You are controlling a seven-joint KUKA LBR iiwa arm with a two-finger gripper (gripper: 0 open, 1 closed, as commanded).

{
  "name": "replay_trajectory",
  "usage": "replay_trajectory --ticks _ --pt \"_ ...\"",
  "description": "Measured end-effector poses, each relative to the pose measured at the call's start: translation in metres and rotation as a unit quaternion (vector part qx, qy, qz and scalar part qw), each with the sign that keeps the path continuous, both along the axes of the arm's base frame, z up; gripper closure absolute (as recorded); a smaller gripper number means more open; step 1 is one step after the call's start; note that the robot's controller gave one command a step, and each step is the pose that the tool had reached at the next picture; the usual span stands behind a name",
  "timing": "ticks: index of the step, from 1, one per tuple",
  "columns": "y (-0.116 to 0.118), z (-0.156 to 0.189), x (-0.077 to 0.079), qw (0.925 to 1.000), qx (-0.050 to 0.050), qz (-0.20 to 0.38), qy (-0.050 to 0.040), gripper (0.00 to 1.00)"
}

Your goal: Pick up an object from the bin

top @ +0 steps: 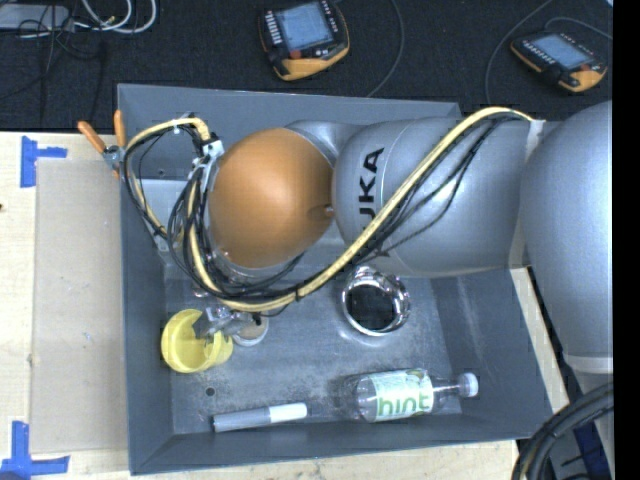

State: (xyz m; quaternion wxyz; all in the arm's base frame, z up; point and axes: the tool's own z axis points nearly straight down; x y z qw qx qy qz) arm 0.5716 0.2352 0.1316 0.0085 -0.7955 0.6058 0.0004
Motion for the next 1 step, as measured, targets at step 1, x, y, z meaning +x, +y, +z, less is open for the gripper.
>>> replay_trajectory --ticks 1 --pt "-0.0022 0.1401 0.0085 0.9998 0.002 0.018 -0.0039 1.00"
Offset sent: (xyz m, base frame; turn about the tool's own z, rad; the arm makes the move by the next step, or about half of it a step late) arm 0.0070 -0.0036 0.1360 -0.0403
